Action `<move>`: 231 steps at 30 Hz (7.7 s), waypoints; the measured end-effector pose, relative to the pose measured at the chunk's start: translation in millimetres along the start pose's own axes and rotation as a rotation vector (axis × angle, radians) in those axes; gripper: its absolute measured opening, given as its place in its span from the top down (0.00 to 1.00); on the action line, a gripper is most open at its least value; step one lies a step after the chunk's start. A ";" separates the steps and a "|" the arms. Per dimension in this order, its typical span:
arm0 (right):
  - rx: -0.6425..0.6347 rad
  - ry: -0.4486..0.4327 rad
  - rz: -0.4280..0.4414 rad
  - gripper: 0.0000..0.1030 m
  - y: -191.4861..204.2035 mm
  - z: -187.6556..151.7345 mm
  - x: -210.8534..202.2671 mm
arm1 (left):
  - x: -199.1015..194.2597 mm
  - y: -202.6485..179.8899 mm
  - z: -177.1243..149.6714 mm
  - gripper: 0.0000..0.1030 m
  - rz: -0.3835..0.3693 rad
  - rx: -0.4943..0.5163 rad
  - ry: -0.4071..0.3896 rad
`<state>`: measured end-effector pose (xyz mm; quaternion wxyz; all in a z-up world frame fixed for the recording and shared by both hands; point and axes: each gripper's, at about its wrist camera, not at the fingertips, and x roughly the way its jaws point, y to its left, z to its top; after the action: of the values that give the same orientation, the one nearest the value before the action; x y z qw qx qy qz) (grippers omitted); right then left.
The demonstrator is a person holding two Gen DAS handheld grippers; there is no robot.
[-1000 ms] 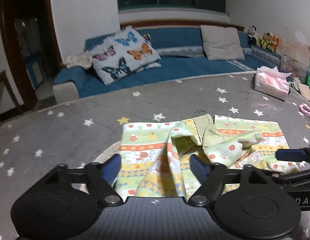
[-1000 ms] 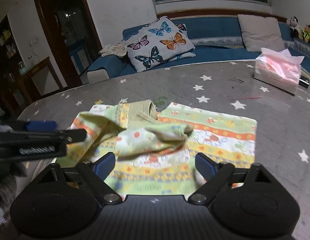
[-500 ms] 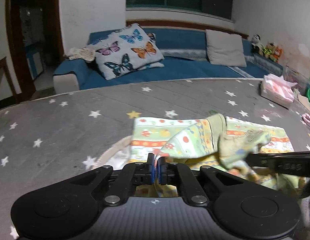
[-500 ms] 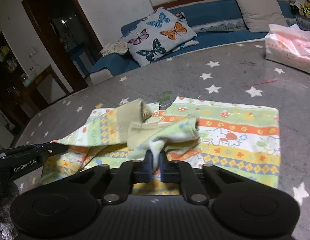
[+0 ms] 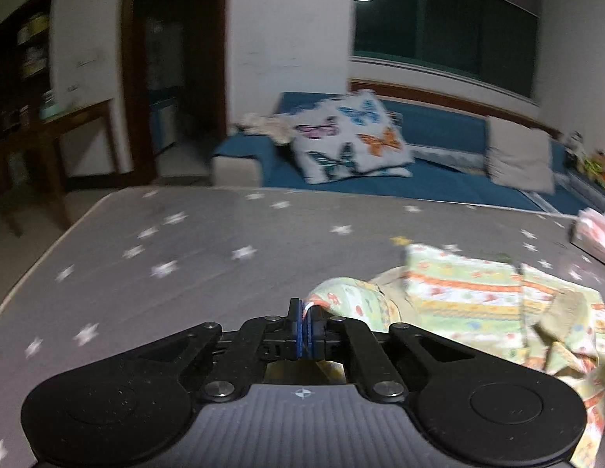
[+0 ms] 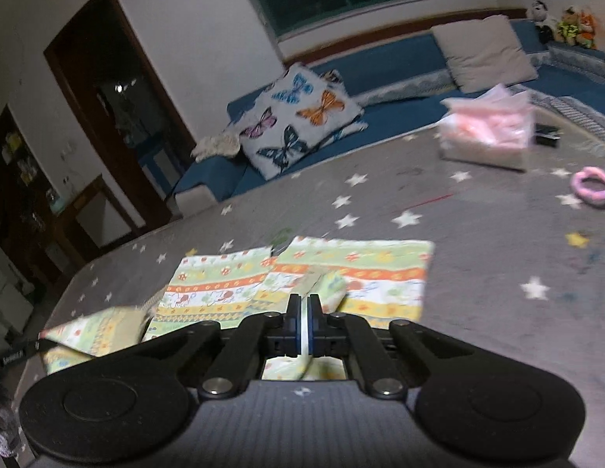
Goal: Fold clothes
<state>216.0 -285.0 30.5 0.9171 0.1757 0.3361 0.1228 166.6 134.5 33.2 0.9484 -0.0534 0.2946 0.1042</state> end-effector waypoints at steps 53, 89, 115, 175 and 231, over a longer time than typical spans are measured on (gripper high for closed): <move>-0.094 -0.028 -0.211 0.95 -27.7 -0.2 -87.1 | -5.6 33.5 -53.8 0.96 -0.024 0.002 0.074; -0.253 -0.070 -0.603 0.14 -94.1 -44.5 -87.9 | -90.8 -3.9 -84.0 0.11 -0.031 0.164 0.015; 0.112 -0.043 -0.628 0.13 -170.5 -43.6 -117.3 | -69.5 -28.9 -102.1 0.22 -0.002 0.260 0.015; -0.458 0.112 -0.180 0.09 28.1 -83.7 -59.4 | -71.8 106.6 -79.2 0.96 0.187 -0.125 -0.040; -0.492 0.172 0.043 0.53 37.8 -26.0 -28.1 | -63.5 14.9 -52.9 0.62 -0.049 0.059 0.057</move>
<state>173.9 -254.1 43.4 0.8975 -0.0564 0.3691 0.2348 83.1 129.8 25.4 0.9430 -0.0356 0.3232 0.0707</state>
